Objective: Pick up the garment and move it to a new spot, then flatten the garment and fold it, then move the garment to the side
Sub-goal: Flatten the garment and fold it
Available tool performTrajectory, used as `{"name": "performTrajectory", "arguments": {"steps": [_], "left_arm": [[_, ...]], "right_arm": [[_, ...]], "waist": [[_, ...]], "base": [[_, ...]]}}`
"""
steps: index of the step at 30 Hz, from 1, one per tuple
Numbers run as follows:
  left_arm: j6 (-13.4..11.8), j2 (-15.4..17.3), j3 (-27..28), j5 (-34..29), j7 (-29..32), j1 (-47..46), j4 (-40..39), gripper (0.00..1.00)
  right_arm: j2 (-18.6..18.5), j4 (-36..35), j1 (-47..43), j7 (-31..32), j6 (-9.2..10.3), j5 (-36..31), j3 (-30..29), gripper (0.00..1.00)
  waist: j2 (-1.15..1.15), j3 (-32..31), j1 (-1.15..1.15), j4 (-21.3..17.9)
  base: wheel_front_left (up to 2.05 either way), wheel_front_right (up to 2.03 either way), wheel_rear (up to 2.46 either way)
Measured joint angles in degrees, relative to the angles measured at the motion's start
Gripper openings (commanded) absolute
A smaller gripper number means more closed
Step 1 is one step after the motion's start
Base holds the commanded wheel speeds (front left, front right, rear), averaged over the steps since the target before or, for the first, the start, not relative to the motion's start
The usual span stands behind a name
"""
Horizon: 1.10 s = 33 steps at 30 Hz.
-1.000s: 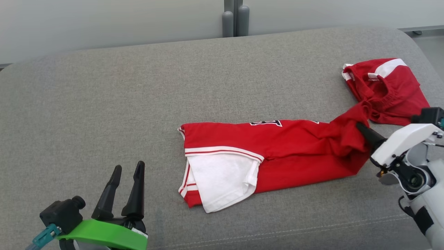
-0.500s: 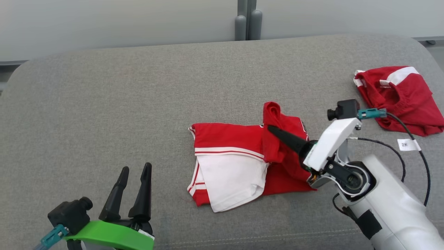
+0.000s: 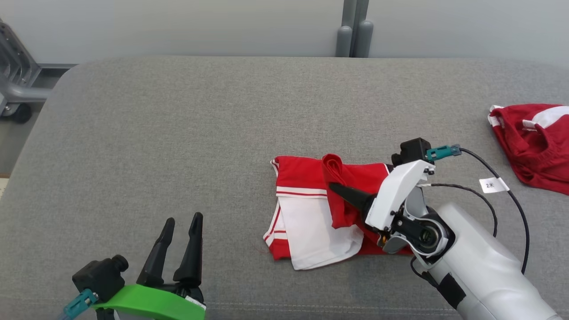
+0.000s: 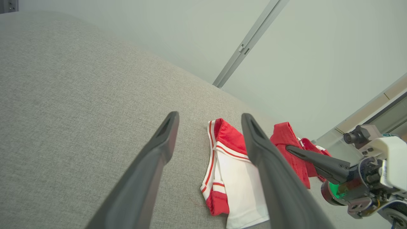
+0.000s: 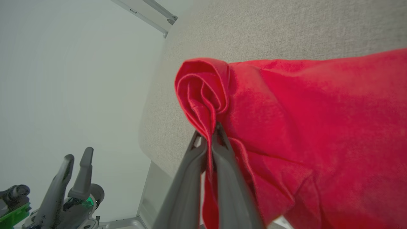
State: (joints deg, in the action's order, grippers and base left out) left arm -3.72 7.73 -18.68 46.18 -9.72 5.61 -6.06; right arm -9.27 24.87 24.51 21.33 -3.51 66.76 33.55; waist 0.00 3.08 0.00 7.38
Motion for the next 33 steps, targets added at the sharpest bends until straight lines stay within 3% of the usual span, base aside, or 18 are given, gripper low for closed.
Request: {"name": "performTrajectory", "arguments": {"steps": [14,23,24,25,27,29,31,33], "left_arm": [[1.26,-1.19,-0.98,0.53,-0.98,-0.04,1.31,1.00],[2.10,-1.66,-1.85,0.53,-1.02,-0.36,2.26,1.00],[2.24,-1.74,-1.88,0.53,-1.20,-0.41,2.56,1.00],[2.25,-1.75,-1.87,0.54,-1.21,-0.42,2.76,1.00],[2.25,-1.78,-1.70,0.54,-1.52,-0.42,3.07,1.00],[2.25,-1.78,-1.67,0.54,-1.53,-0.42,3.26,1.00],[2.25,-1.79,-1.47,0.54,-1.71,-0.42,3.54,1.00],[2.25,-1.78,-1.01,0.55,-1.85,-0.42,3.79,1.00]], "right_arm": [[2.79,7.64,4.26,0.82,5.61,-4.47,3.15,0.00],[3.78,12.04,6.77,0.29,7.10,-7.00,5.05,0.00],[3.92,13.01,7.11,-0.11,7.10,-7.43,5.48,0.19],[4.02,13.50,7.29,-0.34,7.11,-7.55,5.63,0.29],[4.31,14.36,7.81,-0.45,7.15,-7.79,6.06,0.34],[4.63,14.88,8.31,-0.70,7.16,-7.83,6.20,0.63],[4.88,15.25,8.78,-1.13,7.14,-7.84,6.43,1.00],[5.06,15.44,9.33,-1.14,7.00,-7.84,7.01,1.00]], "waist": [[0.00,-0.06,0.00,4.76],[0.00,0.45,0.00,7.09],[0.00,0.54,0.00,7.55],[0.00,0.56,0.00,7.76],[0.00,0.57,0.00,8.06],[0.00,0.51,0.00,8.16],[0.00,0.40,0.00,8.16],[0.00,0.14,0.00,8.02]], "base": [[0.00,0.00,0.00],[0.00,0.00,0.00],[0.00,0.00,0.00],[0.00,0.00,0.00],[0.00,0.00,0.00],[0.00,0.00,0.00],[0.00,0.00,0.00],[0.00,0.00,0.00]]}}
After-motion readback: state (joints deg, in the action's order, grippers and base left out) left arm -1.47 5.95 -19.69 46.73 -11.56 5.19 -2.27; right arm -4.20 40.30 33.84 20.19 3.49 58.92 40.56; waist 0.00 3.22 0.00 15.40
